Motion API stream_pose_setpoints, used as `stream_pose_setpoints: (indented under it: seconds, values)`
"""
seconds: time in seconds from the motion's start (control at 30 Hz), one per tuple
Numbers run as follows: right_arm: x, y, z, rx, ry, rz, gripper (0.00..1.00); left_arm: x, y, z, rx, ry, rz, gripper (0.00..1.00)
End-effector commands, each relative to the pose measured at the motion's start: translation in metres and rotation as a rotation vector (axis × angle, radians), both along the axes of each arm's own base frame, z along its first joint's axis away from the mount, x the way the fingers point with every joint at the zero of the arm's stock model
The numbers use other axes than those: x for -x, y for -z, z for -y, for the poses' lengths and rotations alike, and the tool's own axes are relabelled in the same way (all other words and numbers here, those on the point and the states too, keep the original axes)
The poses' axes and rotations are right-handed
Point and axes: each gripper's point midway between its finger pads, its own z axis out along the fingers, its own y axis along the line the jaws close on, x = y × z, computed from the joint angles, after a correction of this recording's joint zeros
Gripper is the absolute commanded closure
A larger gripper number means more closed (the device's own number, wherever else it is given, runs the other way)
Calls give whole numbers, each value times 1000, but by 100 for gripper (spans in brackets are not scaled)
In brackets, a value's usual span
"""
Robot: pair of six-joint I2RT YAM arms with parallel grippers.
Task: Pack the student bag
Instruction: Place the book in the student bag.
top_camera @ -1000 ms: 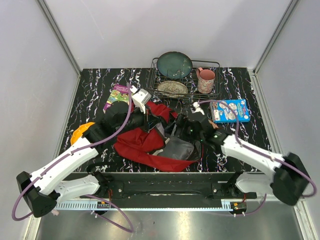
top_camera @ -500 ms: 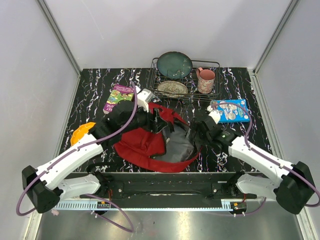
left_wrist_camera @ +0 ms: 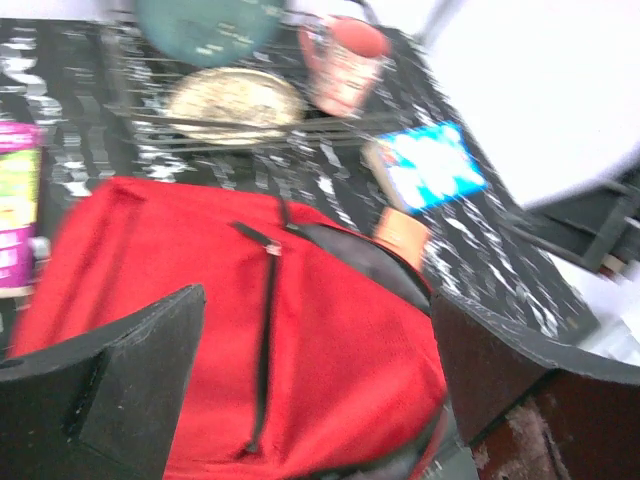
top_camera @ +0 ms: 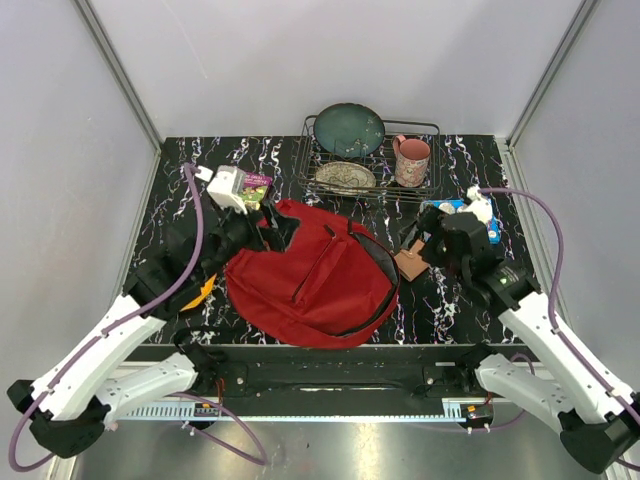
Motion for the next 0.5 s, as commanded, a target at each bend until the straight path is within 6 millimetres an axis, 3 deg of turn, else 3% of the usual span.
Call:
stream_pose_setpoints:
  seconds: [0.0,0.07,0.13,0.17,0.2,0.27,0.3,0.33,0.37,0.4,0.43,0.47]
  values:
    - [-13,-27,-46,-60,-212,25,7,-48,23,-56,-134,-356,-67,1]
    - [-20,-39,-82,-141,-360,59,7,-69,19,-77,-120,-435,-77,1]
    - [-28,-52,-104,-196,-425,70,7,-88,29,-83,-121,-451,-122,1]
    - [-36,-42,-121,-210,-474,28,8,-105,37,-101,-122,-506,-151,1]
    - [-45,-54,-129,-219,-491,49,9,-113,37,-102,-110,-484,-162,1]
    - [-66,-43,-149,-216,-507,27,9,-134,49,-123,-109,-526,-206,1]
    - [-75,-56,-157,-229,-514,52,9,-141,49,-129,-103,-532,-209,1]
    - [-84,-58,-163,-233,-513,50,10,-148,51,-135,-95,-544,-218,1]
    - [-94,-42,-176,-224,-519,15,10,-160,58,-148,-85,-563,-237,1]
    - [-104,-58,-186,-241,-525,44,11,-167,56,-153,-74,-567,-235,1]
    - [-115,-39,-196,-229,-521,4,10,-173,60,-159,-64,-571,-245,1]
    - [-123,-36,-204,-227,-515,1,11,-185,67,-167,-36,-562,-266,1]
